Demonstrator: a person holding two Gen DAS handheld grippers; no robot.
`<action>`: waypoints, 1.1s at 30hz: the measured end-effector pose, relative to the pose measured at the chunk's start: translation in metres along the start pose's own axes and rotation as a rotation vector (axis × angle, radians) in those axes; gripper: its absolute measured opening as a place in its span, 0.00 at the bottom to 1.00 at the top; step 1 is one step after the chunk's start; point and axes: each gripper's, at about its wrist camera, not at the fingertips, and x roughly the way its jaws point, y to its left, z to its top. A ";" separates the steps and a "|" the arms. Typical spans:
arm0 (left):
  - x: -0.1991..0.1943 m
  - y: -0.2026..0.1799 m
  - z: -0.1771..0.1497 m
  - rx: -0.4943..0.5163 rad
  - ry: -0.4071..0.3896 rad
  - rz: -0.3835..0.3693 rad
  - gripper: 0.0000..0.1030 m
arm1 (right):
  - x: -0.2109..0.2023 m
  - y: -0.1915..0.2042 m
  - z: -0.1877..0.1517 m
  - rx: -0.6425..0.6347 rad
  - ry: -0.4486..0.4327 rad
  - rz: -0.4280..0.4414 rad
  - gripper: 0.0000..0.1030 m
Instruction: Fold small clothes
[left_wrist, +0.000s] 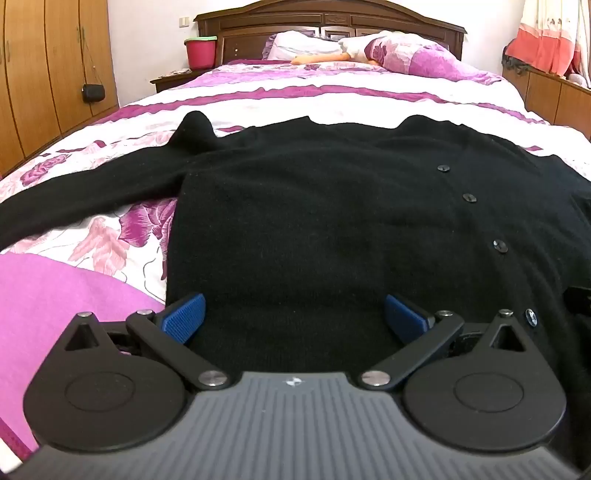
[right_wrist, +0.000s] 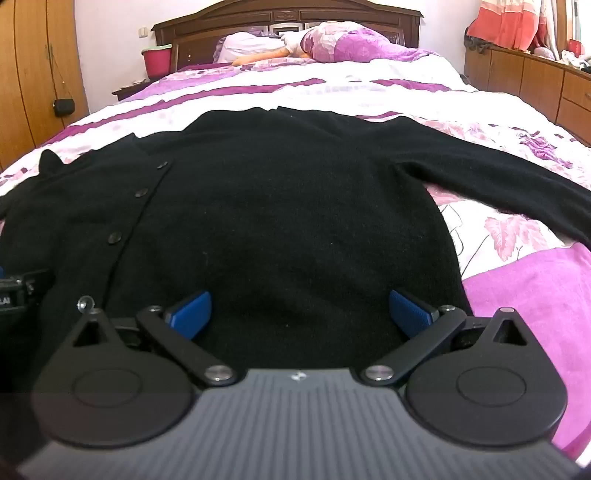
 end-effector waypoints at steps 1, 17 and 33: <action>0.000 0.000 0.000 -0.001 0.000 -0.001 1.00 | 0.000 0.000 0.000 0.003 -0.001 0.002 1.00; 0.000 0.000 0.000 0.000 0.002 0.000 1.00 | -0.001 0.000 -0.001 -0.001 -0.003 -0.001 1.00; -0.002 0.002 -0.001 -0.001 0.012 -0.011 1.00 | 0.001 -0.001 -0.002 0.008 -0.001 0.012 1.00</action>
